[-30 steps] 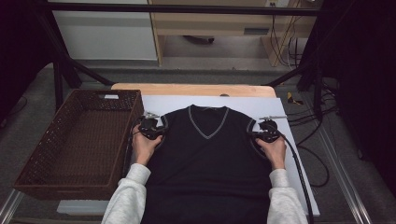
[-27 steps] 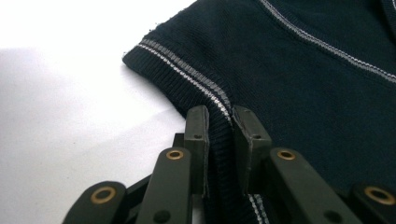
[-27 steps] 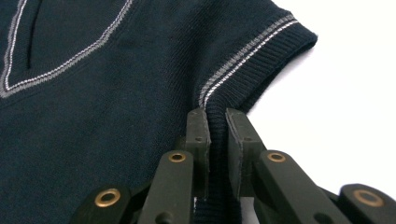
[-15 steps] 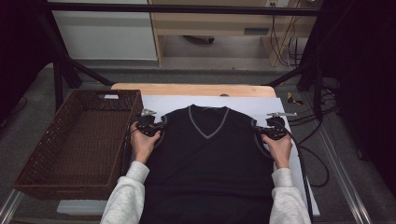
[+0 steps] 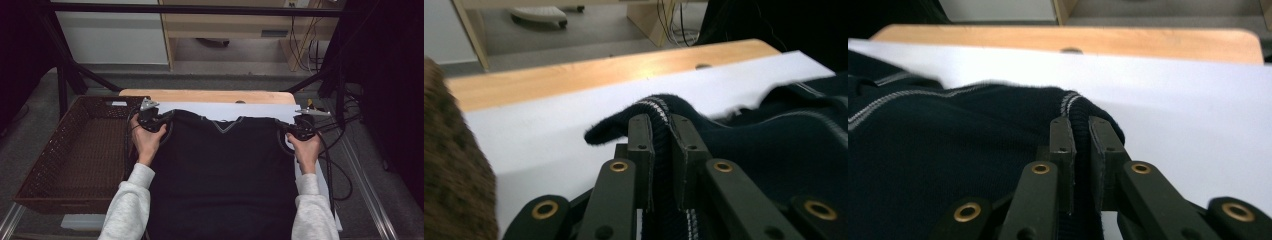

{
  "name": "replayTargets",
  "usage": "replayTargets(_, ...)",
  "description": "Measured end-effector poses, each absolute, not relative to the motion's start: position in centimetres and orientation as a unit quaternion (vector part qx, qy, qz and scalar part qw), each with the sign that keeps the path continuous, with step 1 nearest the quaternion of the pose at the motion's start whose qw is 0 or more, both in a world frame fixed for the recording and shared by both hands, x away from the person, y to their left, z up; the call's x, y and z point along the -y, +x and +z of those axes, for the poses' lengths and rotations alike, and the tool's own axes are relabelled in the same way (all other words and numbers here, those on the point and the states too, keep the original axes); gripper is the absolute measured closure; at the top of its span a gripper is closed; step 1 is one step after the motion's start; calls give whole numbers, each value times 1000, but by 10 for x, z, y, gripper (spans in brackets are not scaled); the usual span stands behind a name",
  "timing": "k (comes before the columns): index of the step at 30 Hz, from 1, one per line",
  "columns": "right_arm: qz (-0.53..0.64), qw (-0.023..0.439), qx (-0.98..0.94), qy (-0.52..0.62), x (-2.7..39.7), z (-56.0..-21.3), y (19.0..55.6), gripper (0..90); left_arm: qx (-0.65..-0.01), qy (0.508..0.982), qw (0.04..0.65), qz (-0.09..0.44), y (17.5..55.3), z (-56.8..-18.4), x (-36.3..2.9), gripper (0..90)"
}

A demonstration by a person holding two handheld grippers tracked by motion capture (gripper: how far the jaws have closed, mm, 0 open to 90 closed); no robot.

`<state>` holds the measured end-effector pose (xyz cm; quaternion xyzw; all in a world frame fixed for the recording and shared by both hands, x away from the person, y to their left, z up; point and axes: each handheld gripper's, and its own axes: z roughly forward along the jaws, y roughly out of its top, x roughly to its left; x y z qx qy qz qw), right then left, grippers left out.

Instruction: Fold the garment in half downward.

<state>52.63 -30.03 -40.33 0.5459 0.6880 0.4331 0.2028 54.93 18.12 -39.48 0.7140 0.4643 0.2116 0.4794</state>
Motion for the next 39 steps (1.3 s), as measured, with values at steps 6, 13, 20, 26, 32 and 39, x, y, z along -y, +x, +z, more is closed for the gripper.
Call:
replayTargets(6, 442, 207, -694, 529, 299, -387, 519, 825, -452, 713, 498, 199, 536, -384, -177, 808)
replayTargets(13, 449, 216, -701, 510, 302, -371, 497, 825, -435, 706, 522, 200, 505, -364, -179, 807)
replayTargets(20, 459, 214, -706, 495, 300, -359, 467, 825, -417, 713, 530, 192, 471, -355, -180, 807)
replayTargets(26, 478, 212, -705, 479, 306, -355, 438, 824, -405, 718, 535, 186, 446, -349, -188, 808)
replayTargets(32, 487, 204, -710, 466, 309, -355, 411, 824, -407, 720, 537, 163, 421, -348, -201, 807)
replayTargets(39, 491, 193, -719, 452, 311, -354, 374, 823, -393, 734, 532, 156, 386, -353, -207, 807)
